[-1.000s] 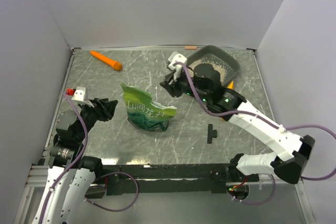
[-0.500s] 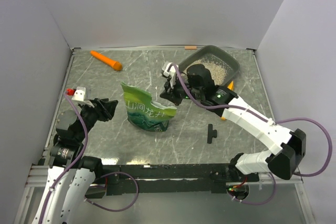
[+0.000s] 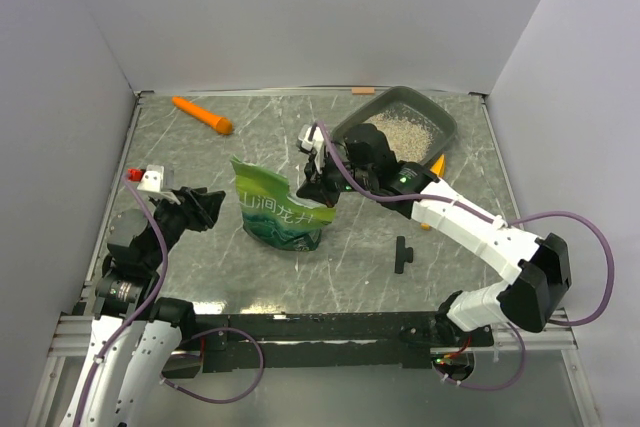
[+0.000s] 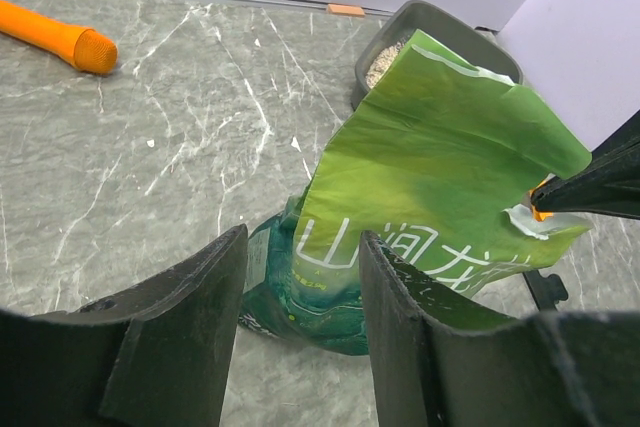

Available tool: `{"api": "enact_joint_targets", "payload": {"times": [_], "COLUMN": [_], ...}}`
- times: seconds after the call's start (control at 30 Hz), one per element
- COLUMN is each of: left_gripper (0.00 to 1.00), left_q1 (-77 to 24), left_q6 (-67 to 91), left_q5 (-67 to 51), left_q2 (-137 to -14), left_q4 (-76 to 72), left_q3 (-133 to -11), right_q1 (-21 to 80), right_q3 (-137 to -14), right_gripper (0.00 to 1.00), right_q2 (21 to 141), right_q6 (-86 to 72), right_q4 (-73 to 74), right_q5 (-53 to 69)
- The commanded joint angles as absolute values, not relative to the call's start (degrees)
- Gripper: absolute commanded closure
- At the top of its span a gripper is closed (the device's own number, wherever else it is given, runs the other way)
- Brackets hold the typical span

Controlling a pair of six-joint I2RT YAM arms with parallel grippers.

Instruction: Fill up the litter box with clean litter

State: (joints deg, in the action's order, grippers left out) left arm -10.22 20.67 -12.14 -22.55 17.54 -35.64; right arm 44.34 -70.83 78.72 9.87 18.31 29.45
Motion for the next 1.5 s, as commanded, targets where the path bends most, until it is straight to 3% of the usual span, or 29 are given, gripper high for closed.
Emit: {"api": "enact_joint_targets", "payload": {"times": [0.0, 1.47], "left_gripper": [0.46, 0.45], "left_q1": [-10.2, -10.2], "left_q6": [20.7, 20.7], "left_q5": [-12.4, -12.7], "left_q2": [-22.7, -22.8], "left_q4": [17.1, 17.1], "left_q3": [-35.7, -35.7], "right_q1": [44.3, 48.1], "right_q3": [-70.4, -72.3], "right_gripper": [1.0, 0.99], "right_q2": [78.7, 84.5], "right_q6": [9.2, 10.6], "right_q4": [15.5, 24.8], "right_q5": [31.4, 33.8]}}
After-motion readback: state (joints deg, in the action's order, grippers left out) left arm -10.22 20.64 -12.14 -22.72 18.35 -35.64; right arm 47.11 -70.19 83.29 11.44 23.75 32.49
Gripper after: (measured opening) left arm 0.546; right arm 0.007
